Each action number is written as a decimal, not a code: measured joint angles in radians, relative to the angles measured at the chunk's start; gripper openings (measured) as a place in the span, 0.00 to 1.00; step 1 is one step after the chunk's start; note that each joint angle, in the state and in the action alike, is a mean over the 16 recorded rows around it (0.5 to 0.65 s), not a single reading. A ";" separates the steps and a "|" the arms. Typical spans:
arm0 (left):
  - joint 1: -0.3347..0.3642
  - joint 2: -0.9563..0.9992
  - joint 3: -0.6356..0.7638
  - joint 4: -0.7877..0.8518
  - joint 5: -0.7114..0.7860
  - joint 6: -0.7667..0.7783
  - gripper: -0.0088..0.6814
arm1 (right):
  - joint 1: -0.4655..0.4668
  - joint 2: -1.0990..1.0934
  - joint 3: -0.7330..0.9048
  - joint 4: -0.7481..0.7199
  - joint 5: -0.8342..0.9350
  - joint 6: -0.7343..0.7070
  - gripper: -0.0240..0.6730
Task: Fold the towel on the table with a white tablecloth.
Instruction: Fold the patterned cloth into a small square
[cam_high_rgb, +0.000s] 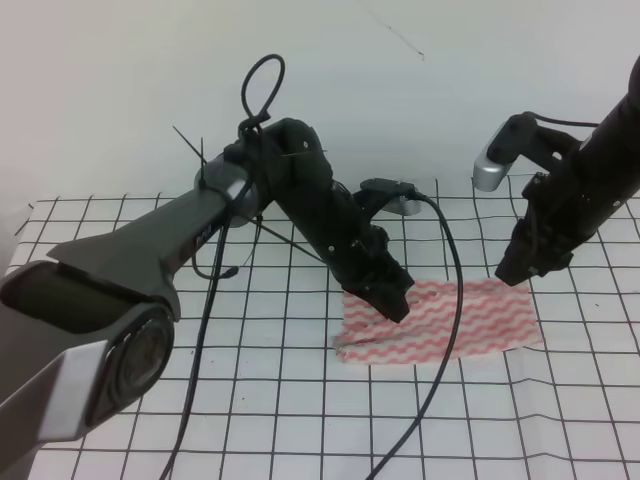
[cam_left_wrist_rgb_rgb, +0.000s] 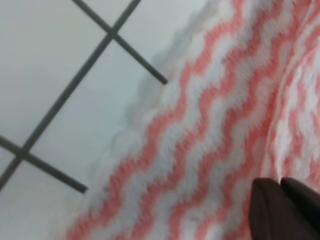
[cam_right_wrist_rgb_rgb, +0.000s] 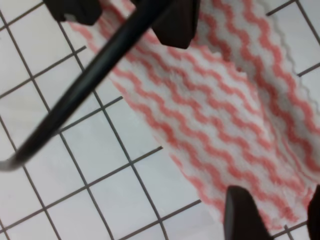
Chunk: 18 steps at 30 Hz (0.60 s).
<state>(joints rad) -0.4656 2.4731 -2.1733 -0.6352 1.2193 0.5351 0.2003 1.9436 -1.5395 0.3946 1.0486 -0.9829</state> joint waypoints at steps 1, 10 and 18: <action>0.000 0.000 -0.001 0.001 0.000 0.002 0.02 | 0.000 0.000 0.000 0.000 0.000 0.000 0.44; 0.000 0.000 -0.027 0.012 0.000 0.015 0.01 | 0.000 -0.001 0.000 -0.001 -0.002 0.003 0.44; 0.000 0.000 -0.057 0.027 0.001 0.034 0.01 | 0.000 -0.001 0.000 0.000 -0.002 0.005 0.44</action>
<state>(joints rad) -0.4656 2.4731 -2.2304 -0.6078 1.2205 0.5695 0.2002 1.9423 -1.5393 0.3945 1.0464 -0.9778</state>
